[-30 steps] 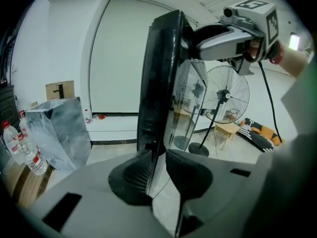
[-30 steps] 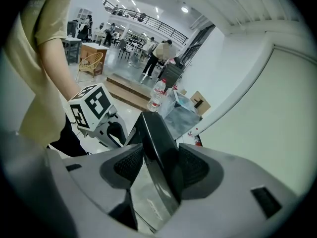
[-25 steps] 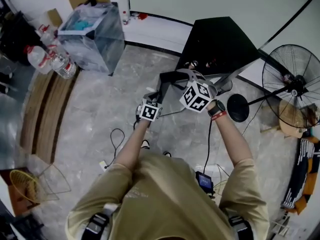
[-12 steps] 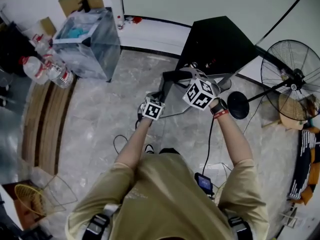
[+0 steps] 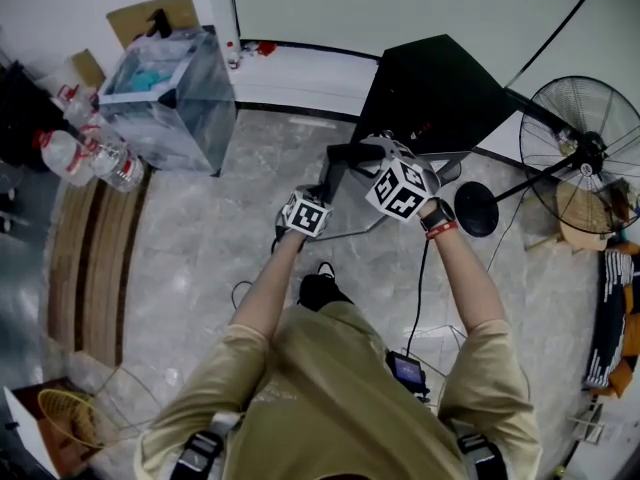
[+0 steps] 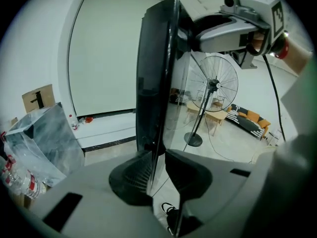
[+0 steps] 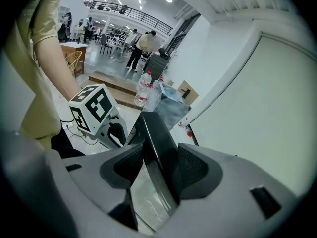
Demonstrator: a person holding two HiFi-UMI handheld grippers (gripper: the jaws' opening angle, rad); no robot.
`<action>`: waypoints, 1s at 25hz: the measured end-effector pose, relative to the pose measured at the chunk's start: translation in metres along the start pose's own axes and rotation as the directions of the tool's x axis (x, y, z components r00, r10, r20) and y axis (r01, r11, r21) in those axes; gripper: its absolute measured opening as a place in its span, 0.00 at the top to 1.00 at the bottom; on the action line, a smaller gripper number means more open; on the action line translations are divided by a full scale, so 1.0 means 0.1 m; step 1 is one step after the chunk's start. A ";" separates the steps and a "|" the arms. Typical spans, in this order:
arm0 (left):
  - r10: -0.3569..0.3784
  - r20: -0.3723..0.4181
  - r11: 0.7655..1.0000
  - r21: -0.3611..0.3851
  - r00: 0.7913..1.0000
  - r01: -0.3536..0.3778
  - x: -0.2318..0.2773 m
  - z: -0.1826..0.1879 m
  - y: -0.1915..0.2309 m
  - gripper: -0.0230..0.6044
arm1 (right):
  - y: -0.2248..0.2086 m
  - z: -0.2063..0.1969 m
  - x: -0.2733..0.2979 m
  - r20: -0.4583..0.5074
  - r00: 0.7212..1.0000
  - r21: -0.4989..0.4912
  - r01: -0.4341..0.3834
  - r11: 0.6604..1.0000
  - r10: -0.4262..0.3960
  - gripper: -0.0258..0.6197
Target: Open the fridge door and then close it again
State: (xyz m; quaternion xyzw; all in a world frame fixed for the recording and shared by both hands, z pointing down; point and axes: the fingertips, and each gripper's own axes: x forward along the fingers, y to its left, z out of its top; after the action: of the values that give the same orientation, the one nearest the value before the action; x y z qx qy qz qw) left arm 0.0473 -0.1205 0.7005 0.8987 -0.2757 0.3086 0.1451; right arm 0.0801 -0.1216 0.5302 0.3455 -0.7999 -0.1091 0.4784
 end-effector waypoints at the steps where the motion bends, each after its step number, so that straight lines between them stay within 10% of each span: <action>1: -0.002 -0.009 1.000 0.007 1.000 0.002 0.00 0.01 0.02 0.81 | -0.01 0.01 0.01 -0.003 1.000 0.003 0.004 1.000 -0.004 0.61; 25: -0.072 -0.002 0.994 0.087 0.997 0.072 0.42 0.39 0.60 0.81 | -0.61 0.04 0.45 -0.041 0.995 0.139 0.095 0.986 -0.090 0.61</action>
State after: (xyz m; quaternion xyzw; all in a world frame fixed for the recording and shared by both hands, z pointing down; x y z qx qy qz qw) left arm 0.0587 -0.2027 0.7026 0.9137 -0.2294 0.3145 0.1169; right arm 0.0910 -0.1966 0.5282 0.4168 -0.7804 -0.0683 0.4610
